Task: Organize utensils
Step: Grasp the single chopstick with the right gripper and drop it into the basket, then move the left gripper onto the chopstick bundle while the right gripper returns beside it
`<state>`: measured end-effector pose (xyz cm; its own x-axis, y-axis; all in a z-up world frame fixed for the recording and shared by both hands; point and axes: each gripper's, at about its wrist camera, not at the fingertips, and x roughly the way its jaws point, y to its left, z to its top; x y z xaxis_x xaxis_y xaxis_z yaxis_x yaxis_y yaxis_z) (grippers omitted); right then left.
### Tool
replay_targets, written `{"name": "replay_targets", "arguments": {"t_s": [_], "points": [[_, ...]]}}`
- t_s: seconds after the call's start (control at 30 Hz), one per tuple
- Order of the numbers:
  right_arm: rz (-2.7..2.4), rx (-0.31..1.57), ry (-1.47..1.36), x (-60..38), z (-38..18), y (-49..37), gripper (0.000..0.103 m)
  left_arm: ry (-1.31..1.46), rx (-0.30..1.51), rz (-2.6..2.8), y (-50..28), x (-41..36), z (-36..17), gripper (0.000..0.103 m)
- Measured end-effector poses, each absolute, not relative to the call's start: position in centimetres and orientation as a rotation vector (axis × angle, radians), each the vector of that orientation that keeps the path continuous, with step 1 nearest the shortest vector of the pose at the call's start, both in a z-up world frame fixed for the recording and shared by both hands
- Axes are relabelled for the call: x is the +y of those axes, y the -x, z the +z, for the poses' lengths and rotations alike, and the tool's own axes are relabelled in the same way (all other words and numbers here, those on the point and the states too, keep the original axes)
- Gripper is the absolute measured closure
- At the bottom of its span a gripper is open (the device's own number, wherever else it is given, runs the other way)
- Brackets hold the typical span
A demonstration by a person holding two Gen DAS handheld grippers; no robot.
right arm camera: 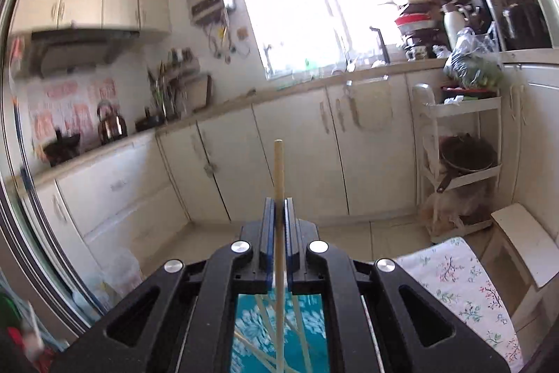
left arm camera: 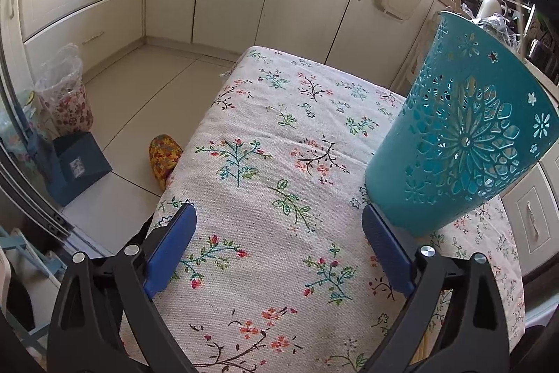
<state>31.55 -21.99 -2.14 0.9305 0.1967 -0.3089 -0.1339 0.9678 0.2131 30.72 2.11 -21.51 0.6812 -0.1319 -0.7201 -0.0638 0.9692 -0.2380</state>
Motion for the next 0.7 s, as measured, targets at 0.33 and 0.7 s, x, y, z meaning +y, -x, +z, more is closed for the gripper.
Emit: {"name": "replay_targets", "arguments": {"t_s": [0.33,0.7], "points": [[0.18,0.379,-0.147,-22.9,-4.3,-24.9,0.078,0.265,0.825,-0.034,-30.8,2.3,-21.6,0.011],[0.094,0.71,-0.187,-25.0,-13.7,-17.5,0.074,0.248,0.828,-0.002,-30.7,2.0,-21.6,0.01]]}}
